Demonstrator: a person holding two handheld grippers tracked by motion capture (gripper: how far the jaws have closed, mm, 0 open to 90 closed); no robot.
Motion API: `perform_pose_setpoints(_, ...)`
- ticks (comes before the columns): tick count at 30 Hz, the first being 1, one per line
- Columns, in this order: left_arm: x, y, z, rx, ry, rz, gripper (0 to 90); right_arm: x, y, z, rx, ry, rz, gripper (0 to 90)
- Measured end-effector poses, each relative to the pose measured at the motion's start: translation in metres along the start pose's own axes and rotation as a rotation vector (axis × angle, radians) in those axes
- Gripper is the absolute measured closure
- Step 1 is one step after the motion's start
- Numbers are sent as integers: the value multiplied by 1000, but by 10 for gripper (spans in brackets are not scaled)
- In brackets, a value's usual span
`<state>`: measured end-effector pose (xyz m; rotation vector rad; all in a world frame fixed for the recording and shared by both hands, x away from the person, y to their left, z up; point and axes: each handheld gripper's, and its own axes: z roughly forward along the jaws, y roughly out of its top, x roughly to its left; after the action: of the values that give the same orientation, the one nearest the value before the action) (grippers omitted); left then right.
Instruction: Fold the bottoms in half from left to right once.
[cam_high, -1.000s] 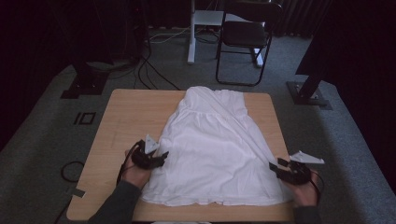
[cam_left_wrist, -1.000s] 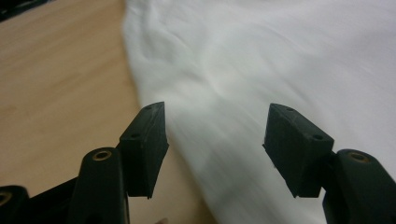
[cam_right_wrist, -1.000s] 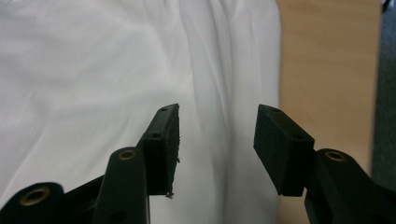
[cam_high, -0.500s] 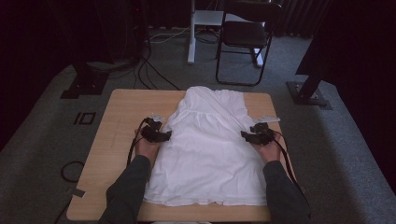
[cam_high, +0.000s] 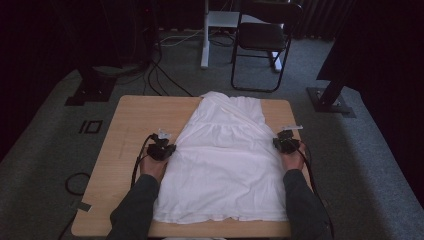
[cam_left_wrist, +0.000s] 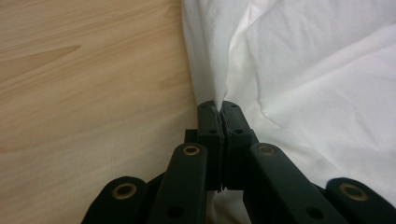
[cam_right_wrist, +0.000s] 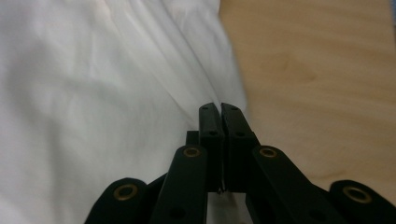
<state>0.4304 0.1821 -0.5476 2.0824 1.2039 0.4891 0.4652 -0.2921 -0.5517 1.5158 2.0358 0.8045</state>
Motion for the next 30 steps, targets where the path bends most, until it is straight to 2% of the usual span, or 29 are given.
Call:
perform_pose_setpoints(2, -2, -6, -5, -6, 3, 14, 893, 0, -3, -1, -16, 9, 11, 873)
perform_pose_setpoints(4, -4, -14, -12, -6, 3, 37, 893, -3, -9, -5, -16, 44, 54, 867)
perform_pose_setpoints(7, -7, -29, -27, -3, 13, 62, 893, 0, -22, -16, -22, 82, 52, 864)
perform_pose_setpoints(15, -22, -77, -69, -23, 9, 52, 891, 20, -77, -63, -47, 175, 48, 864)
perform_pose_setpoints(20, -36, -99, -92, -3, 17, 76, 891, 26, -108, -92, -34, 184, 52, 866)
perform_pose_setpoints(23, -45, -115, -106, -3, -3, 72, 892, 26, -125, -108, -25, 195, 49, 883)
perform_pose_setpoints(26, -49, -122, -113, -9, -29, 72, 884, 28, -131, -116, -1, 208, 45, 884)
perform_pose_setpoints(28, -46, -122, -114, -44, -36, 55, 728, 29, -129, -118, 14, 214, 32, 850)
perform_pose_setpoints(30, -38, -116, -118, -88, -55, 16, 627, 31, -120, -119, -16, 230, 14, 671)
